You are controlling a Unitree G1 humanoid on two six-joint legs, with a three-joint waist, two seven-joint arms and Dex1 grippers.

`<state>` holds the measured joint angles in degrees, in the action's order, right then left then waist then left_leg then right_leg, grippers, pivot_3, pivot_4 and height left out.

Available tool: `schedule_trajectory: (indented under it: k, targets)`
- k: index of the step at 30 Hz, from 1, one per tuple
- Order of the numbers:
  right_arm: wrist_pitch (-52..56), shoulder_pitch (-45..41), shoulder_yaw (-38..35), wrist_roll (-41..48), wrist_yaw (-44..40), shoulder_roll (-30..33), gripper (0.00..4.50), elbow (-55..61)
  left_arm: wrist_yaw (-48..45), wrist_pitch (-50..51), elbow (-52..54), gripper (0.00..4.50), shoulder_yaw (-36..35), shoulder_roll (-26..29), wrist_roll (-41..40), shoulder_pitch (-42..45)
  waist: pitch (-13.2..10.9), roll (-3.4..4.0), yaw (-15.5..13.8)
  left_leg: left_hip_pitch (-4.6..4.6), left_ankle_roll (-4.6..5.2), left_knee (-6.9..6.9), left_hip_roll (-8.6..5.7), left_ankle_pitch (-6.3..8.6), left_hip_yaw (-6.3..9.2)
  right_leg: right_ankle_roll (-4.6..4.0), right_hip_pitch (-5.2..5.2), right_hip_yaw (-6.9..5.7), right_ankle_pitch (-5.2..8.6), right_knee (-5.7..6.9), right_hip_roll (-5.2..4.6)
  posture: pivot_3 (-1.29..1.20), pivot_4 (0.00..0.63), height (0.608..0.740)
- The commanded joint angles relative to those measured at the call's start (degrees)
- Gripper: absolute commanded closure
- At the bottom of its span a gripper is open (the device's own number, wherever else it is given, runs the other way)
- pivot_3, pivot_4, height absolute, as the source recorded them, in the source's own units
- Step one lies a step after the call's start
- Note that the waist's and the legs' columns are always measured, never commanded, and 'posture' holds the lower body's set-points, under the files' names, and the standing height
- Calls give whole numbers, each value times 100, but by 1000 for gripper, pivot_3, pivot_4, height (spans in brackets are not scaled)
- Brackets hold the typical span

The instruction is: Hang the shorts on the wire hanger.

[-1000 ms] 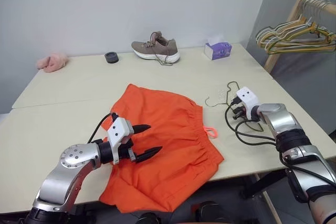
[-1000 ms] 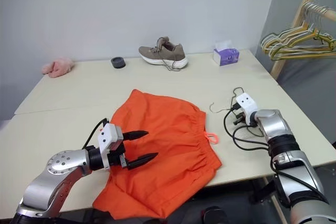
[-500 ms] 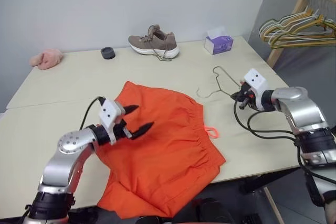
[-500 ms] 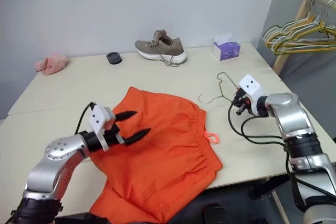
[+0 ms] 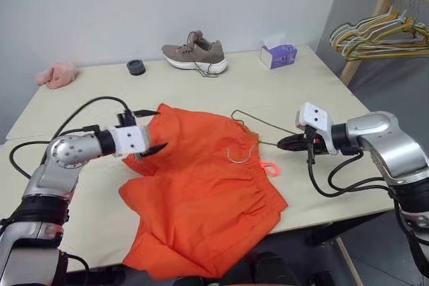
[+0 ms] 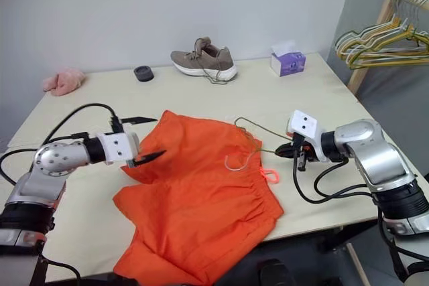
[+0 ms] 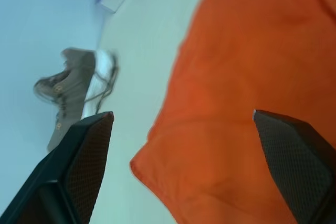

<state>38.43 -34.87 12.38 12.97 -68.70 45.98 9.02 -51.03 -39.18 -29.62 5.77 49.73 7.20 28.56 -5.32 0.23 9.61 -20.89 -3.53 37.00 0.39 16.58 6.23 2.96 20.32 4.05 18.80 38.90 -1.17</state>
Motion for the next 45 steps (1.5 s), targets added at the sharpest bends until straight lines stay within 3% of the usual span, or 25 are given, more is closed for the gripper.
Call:
schedule_trajectory:
  k: [1, 12, 25, 39, 41, 45]
  targets:
    - [213, -93, -171, 354, -165, 123, 4463, 491, 169, -736, -412, 0, 222, -118, 324, 494, -1, -1, -5, -1, 0, 0, 0, 0, 1, 0, 0, -1, 0, 1, 0, -185, 62, 740]
    - [728, -91, -190, 938, -70, 165, 4463, 1172, 848, -1805, -1551, 0, 801, -975, 1017, 1386, -6, -9, 39, 1, 1, 6, -1, 0, 2, 1, -1, -3, 0, 8, 1, -200, 58, 740]
    - [1128, -258, -181, 1509, 138, 65, 4463, 1675, 2212, -1930, -2794, 0, 1603, -1821, 2352, 2242, -12, -18, 184, 0, 1, 9, -5, 0, 6, 2, -3, -5, 0, 11, 1, -228, 65, 740]
    - [1071, -252, -94, 1563, 397, 37, 4500, 1688, 2635, -2008, -2944, 4304, 1814, -1727, 2527, 2319, -13, -20, 213, 0, 1, 9, -4, -1, 6, 2, -3, -5, 0, 12, 0, -227, 67, 740]
    - [1060, -252, -138, 1573, 432, 39, 4500, 1638, 2631, -2020, -2917, 4467, 1822, -1687, 2509, 2299, -14, -21, 213, -1, 1, 9, -3, -1, 8, 2, -3, -6, 0, 12, 1, -225, 67, 740]
    - [745, -269, -276, 1335, 466, 239, 3405, 1429, 2529, -2026, -2860, 4500, 1826, -1563, 2411, 2223, -14, -22, 211, 0, 1, 10, -4, -1, 6, 2, -3, -5, 0, 12, 0, -224, 67, 740]
